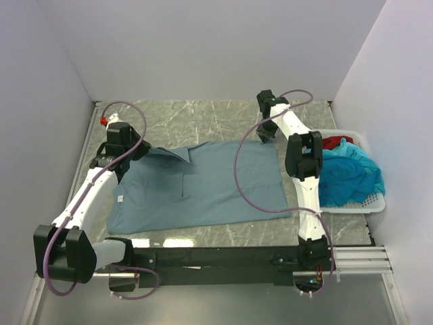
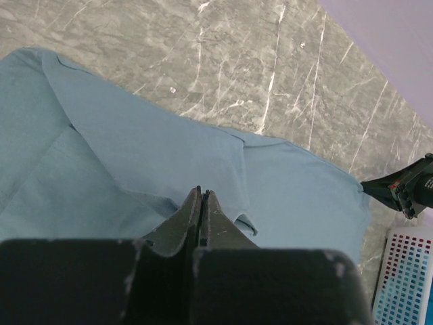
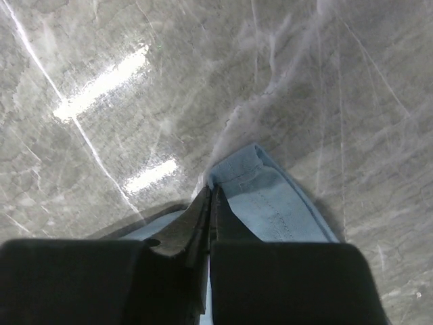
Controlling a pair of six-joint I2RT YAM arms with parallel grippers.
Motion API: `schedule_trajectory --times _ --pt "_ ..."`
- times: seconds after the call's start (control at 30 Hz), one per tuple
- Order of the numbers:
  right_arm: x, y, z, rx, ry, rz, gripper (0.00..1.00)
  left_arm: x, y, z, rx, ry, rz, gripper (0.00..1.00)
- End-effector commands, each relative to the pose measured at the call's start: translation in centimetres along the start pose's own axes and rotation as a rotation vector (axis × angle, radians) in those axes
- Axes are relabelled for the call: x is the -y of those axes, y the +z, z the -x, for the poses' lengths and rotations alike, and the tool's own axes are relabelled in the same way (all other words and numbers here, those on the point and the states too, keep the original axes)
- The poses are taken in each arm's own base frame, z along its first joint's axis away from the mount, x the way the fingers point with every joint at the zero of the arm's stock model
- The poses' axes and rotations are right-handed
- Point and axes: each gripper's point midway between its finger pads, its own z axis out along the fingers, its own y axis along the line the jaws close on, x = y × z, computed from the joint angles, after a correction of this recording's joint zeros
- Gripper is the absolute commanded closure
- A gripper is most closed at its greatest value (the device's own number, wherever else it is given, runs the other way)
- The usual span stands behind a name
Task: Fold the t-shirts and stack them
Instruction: Fold the tshirt
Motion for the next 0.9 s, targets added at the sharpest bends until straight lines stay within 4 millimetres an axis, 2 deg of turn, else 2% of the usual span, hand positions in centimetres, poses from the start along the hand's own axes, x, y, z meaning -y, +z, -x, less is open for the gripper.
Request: schedule_trajectory --times 0.0,0.13,0.2,0.23,0.27,0.3,0.33,0.37,0.4,0.43,0.47,0.5,0.53,0.57,0.63,0.67,0.8,0.83,0.87 --pt "0.0 -0.3 -0.5 -0.012 0.020 0.016 1.00 1.8 -1.3 2.2 0.066 -0.008 -0.048 1.00" --pt "-0.3 -0.9 0.5 0.027 0.010 0.038 1.00 1.8 -1.8 2.5 0.081 -0.017 -0.043 1.00" --pt "-0.6 -2.2 1.6 0.071 0.014 0.061 1.00 1.7 -2.1 2.6 0.087 -0.025 -0.039 1.00" --pt "-0.5 -2.3 1.5 0.077 0.007 0.064 1.00 1.8 -2.6 2.8 0.097 -0.029 -0.046 1.00" --pt "-0.4 -3.7 2.2 0.108 0.008 0.080 1.00 1.6 -2.7 2.7 0.096 -0.039 -0.041 1.00" --pt "-0.5 -4.3 2.6 0.131 0.013 0.094 1.00 1.5 -2.9 2.6 0.098 -0.044 -0.041 1.00" --pt "0.0 -4.2 1.9 0.125 0.000 0.087 1.00 1.6 -3.4 2.8 0.109 -0.050 -0.049 1.00" --pt "0.0 -5.8 2.4 0.155 0.007 0.108 1.00 1.4 -3.5 2.5 0.105 -0.063 -0.044 1.00" --pt "0.0 -6.4 2.7 0.177 0.008 0.124 1.00 1.1 -3.7 2.3 0.102 -0.069 -0.033 1.00" --pt "0.6 -6.1 1.8 0.164 -0.007 0.113 1.00 1.1 -4.2 2.4 0.111 -0.077 -0.038 1.00" --pt "0.7 -7.7 2.2 0.195 -0.013 0.138 1.00 0.7 -4.3 2.0 0.105 -0.089 -0.029 1.00" --pt "0.8 -8.1 2.2 0.210 -0.014 0.148 1.00 0.5 -4.5 1.9 0.106 -0.094 -0.028 1.00" --pt "1.5 -7.8 1.3 0.199 -0.030 0.134 1.00 0.3 -5.1 1.8 0.111 -0.100 -0.027 1.00" --pt "1.6 -9.1 1.5 0.222 -0.029 0.154 1.00 0.0 -5.3 1.4 0.106 -0.109 -0.020 1.00" --pt "2.1 -9.2 0.4 0.220 -0.055 0.161 1.00 -0.6 -6.3 1.4 0.120 -0.119 -0.011 1.00" --pt "2.2 -10.4 0.4 0.240 -0.060 0.180 1.00 -1.0 -6.5 1.0 0.118 -0.121 -0.003 1.00" --pt "3.8 -11.4 -0.8 0.267 -0.071 0.162 1.00 -1.9 -8.0 0.5 0.138 -0.146 0.000 1.00" --pt "4.5 -11.1 -1.6 0.254 -0.077 0.152 1.00 -2.0 -8.6 0.5 0.147 -0.151 -0.008 1.00" --pt "4.7 -12.0 -1.6 0.271 -0.071 0.166 1.00 -2.5 -8.7 0.0 0.136 -0.155 0.008 1.00"
